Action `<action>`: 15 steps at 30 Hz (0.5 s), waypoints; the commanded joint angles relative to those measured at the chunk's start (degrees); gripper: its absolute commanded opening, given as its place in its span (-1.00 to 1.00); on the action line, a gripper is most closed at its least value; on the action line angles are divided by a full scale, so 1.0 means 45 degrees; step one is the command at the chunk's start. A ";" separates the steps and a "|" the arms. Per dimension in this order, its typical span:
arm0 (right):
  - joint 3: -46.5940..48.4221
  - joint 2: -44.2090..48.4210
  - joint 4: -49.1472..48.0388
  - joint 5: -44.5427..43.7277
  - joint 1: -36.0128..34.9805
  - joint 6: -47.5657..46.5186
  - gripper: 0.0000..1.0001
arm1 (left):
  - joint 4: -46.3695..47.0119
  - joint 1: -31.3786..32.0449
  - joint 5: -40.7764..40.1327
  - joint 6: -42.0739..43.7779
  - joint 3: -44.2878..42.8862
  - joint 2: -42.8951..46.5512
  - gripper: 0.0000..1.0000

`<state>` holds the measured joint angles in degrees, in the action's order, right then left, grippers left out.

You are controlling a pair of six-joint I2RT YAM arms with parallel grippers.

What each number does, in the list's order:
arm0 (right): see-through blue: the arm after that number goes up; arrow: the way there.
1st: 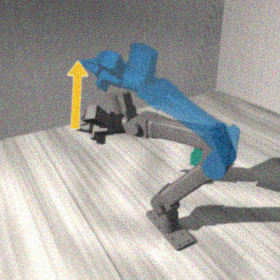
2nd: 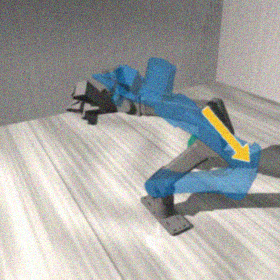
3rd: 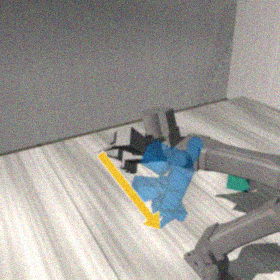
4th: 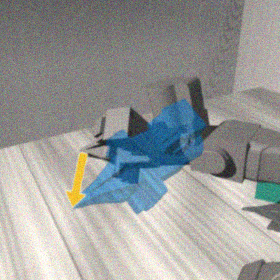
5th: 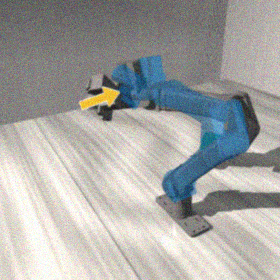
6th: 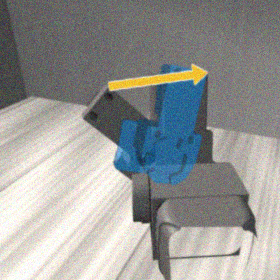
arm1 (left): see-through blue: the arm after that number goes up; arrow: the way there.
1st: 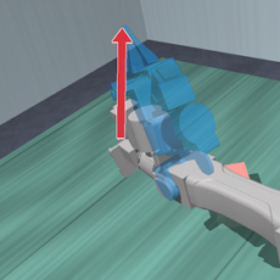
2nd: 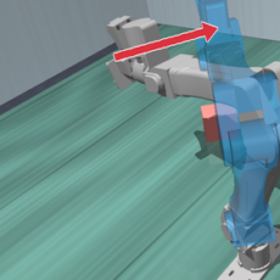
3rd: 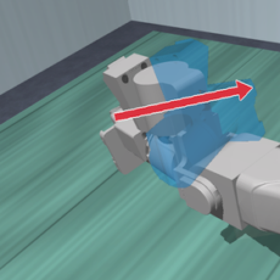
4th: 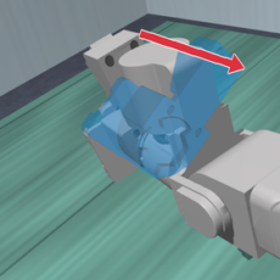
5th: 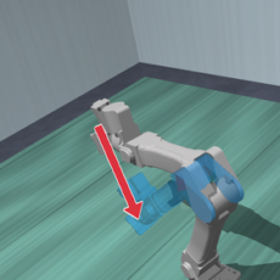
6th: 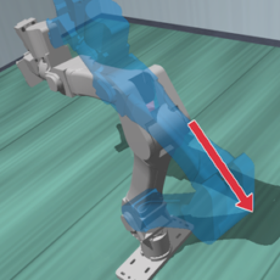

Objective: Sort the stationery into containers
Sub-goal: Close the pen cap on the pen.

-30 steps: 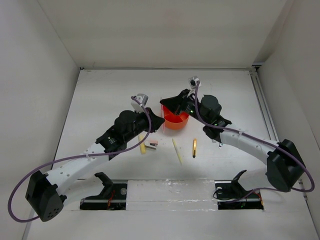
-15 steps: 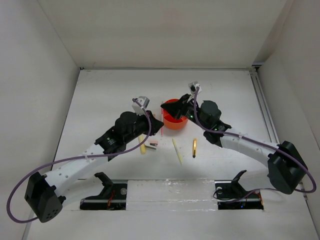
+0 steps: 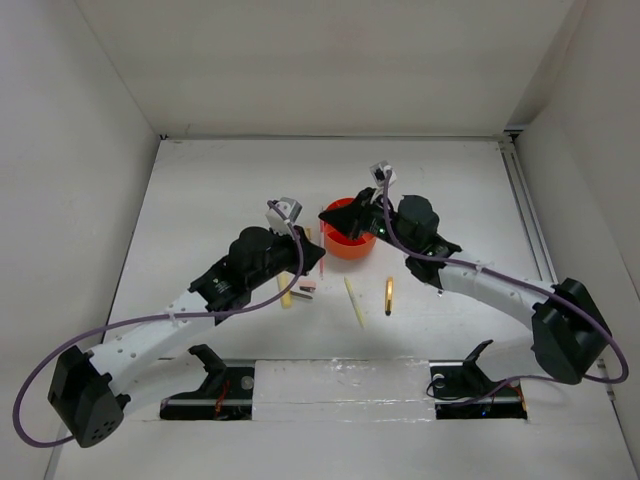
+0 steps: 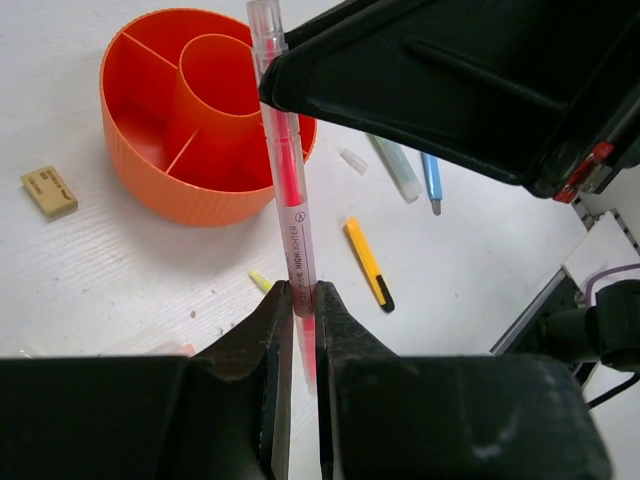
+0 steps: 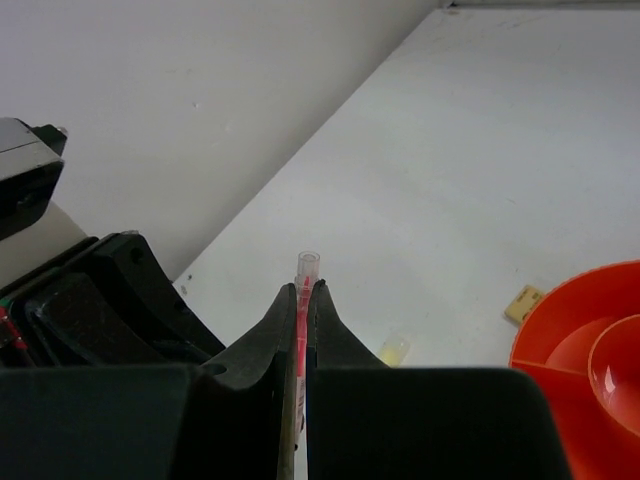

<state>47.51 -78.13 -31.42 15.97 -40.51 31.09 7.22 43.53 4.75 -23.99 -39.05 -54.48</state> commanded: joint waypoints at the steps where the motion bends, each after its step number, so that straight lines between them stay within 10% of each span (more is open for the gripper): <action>1: -0.0128 -0.0548 0.4595 0.1807 -0.0158 -0.0775 -1.00 | 0.4663 -0.0278 -0.0607 0.1111 -0.0348 0.0993 -1.00; 15: 0.0693 0.0233 0.7861 0.1276 0.0233 -0.2495 -1.00 | 0.4371 0.0229 -0.1076 0.2753 -0.0229 0.0622 -1.00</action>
<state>52.86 -75.35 -13.45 17.58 -39.09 25.28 7.46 44.97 3.77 -14.00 -37.82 -53.95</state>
